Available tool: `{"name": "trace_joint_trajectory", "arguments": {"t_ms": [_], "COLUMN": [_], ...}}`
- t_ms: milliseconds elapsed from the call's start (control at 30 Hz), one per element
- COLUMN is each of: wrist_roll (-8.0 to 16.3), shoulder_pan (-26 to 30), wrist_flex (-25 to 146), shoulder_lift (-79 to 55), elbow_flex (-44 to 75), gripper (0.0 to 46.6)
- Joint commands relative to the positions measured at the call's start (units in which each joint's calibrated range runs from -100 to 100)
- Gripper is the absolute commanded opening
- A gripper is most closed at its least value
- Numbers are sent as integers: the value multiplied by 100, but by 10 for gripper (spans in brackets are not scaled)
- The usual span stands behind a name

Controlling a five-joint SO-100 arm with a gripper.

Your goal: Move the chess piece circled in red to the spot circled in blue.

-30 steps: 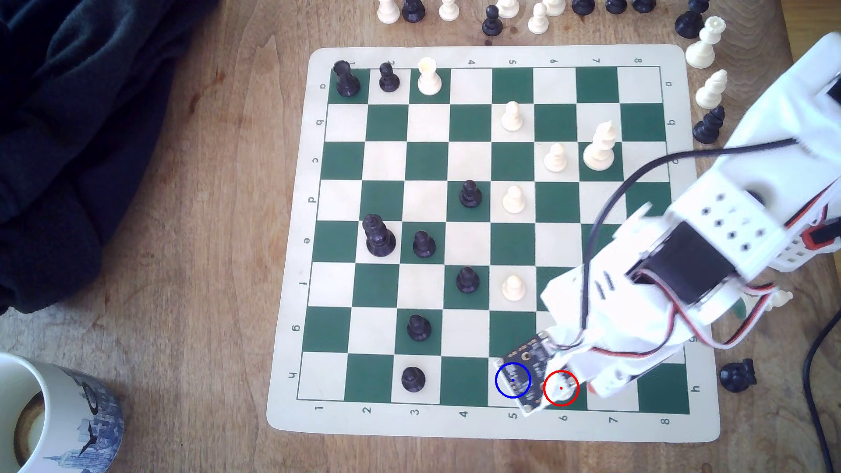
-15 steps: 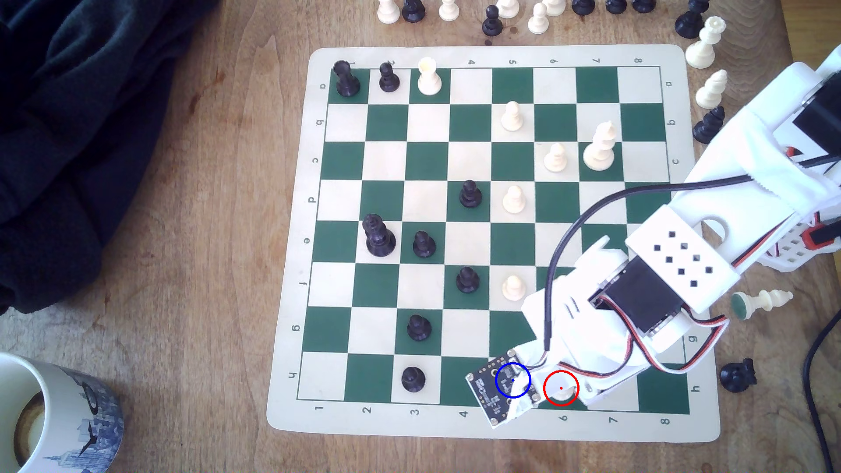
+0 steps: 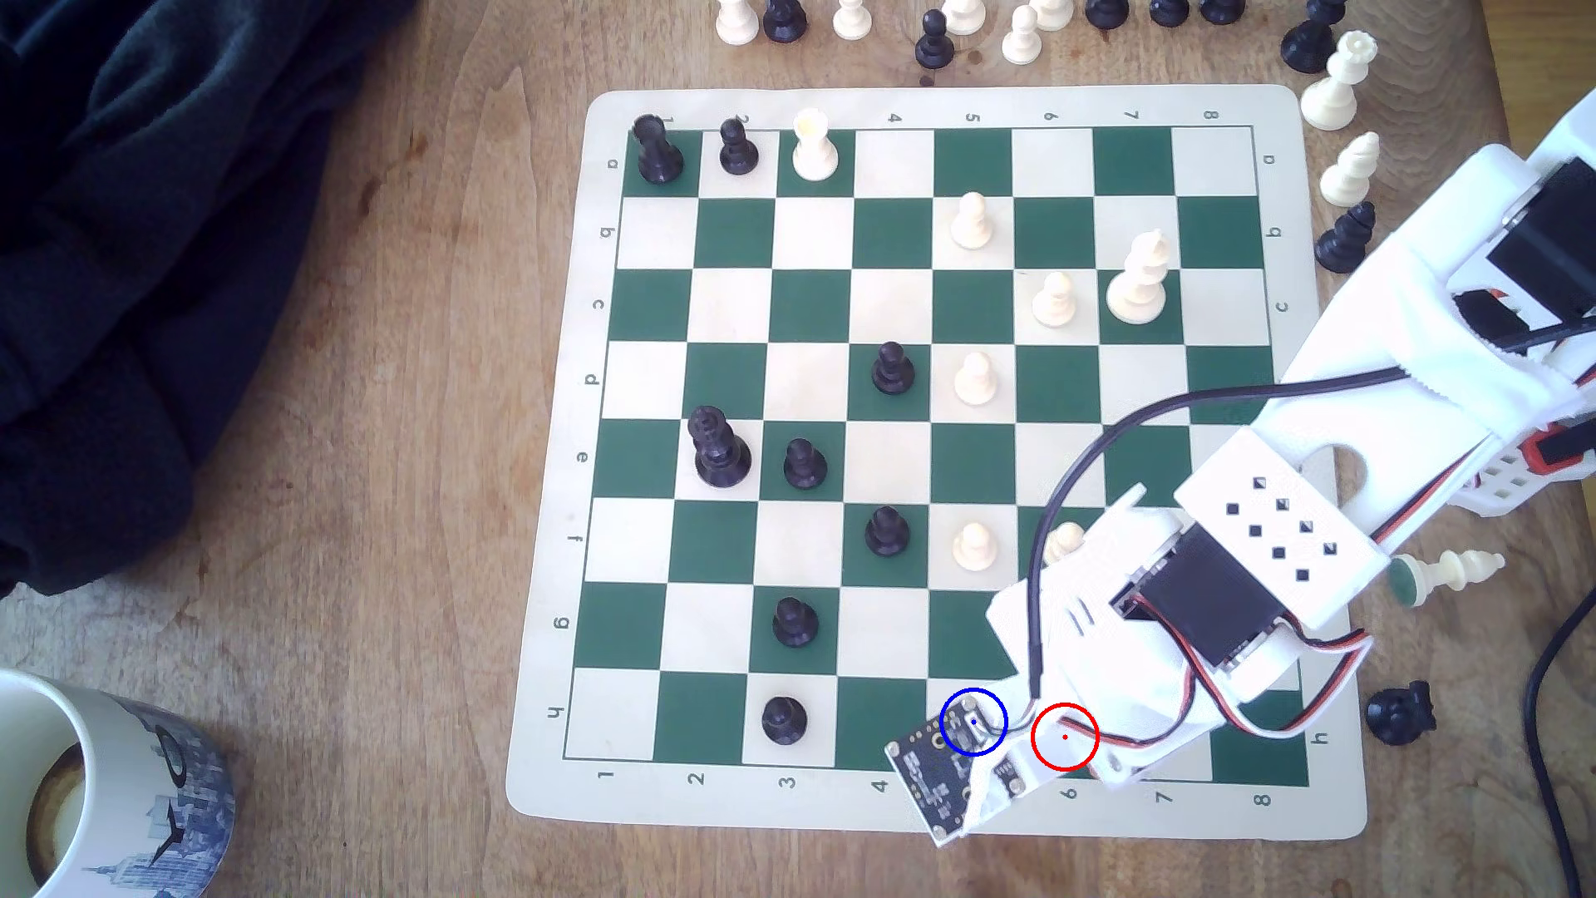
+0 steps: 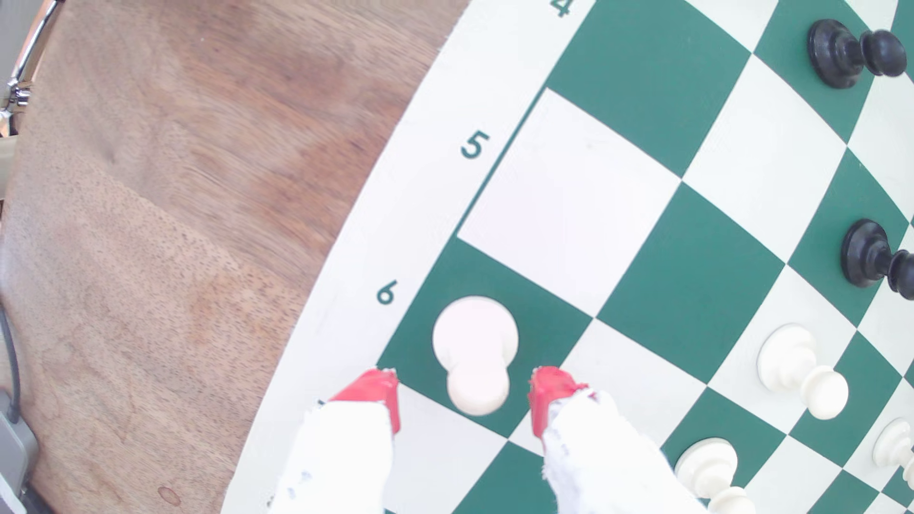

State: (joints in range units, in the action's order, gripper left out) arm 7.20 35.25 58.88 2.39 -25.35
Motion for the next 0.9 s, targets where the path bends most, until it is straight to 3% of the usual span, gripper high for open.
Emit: {"name": "trace_joint_trajectory", "arguments": {"t_ms": [0,467,667,867], "wrist_roll": [20,-10,0,-10], "shoulder_pan": [30,46,53,53], "wrist_flex": [-82,-114,-24,0], "shoulder_lift": [24,-120,-128,-145], "elbow_flex": [459,577,577,577], "gripper": [146,97,138,137]}}
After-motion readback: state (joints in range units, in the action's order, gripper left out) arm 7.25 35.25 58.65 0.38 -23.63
